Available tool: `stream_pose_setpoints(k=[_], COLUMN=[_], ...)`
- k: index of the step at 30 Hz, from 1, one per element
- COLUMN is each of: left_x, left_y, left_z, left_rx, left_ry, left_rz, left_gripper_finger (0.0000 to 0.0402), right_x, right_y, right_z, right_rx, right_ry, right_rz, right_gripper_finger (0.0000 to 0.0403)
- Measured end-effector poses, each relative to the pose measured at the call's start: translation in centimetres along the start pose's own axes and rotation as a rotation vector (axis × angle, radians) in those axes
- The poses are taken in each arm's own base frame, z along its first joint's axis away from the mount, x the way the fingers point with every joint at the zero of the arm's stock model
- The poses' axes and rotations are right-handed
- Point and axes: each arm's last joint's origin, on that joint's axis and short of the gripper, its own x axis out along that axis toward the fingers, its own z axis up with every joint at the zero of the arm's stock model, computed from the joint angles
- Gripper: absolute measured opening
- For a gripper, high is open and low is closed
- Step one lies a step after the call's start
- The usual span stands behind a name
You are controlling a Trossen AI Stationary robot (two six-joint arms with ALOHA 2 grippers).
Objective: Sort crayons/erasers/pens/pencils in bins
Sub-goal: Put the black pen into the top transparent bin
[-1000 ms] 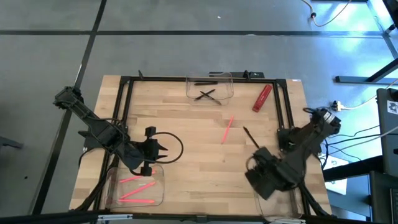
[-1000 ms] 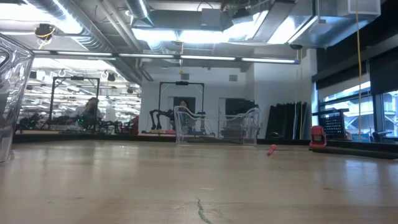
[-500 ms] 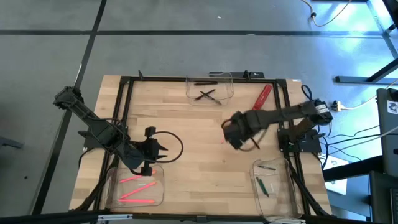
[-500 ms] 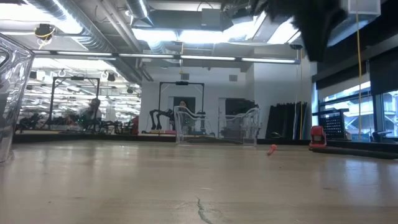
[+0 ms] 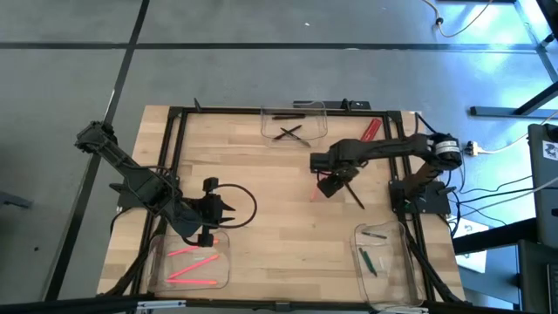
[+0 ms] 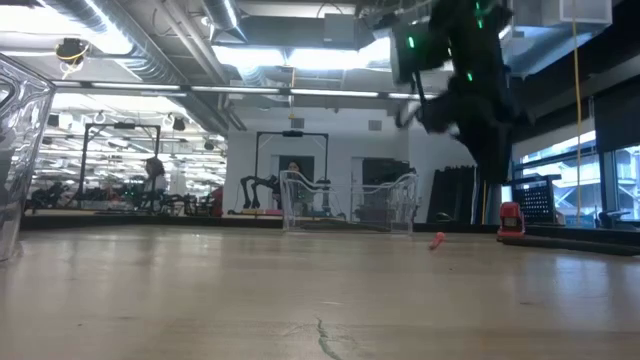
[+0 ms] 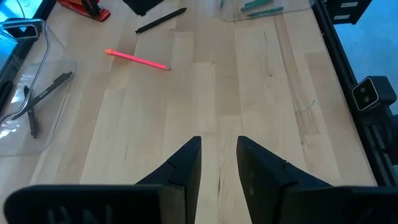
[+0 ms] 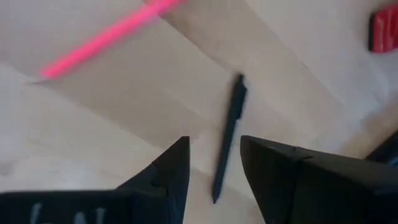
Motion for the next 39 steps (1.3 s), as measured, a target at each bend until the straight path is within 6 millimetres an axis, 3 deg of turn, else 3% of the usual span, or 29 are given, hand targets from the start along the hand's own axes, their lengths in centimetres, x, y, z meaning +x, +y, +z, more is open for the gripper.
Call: stream_pose_setpoints(k=[8, 17, 26, 39], left_x=[0.0, 0.0, 0.0, 0.0], left_y=[0.0, 0.0, 0.0, 0.0], left_z=[0.0, 0.0, 0.0, 0.0], left_rx=[0.0, 0.0, 0.003, 0.004], left_ry=[0.0, 0.0, 0.0, 0.0], left_rz=[0.0, 0.0, 0.0, 0.0], left_gripper_finger=[0.0095, 0.0095, 0.0095, 0.0095], right_x=[4.1, 6.5, 8.7, 8.8], right_y=[-2.1, -3.9, -4.7, -4.8], right_z=[0.5, 1.4, 0.8, 0.8], right_rx=[0.041, 0.072, 0.029, 0.034], right_ry=[0.037, 0.036, 0.065, 0.057], right_rz=[-0.005, 0.056, 0.155, 0.133], right_gripper_finger=[0.0145, 0.0145, 0.0144, 0.0043])
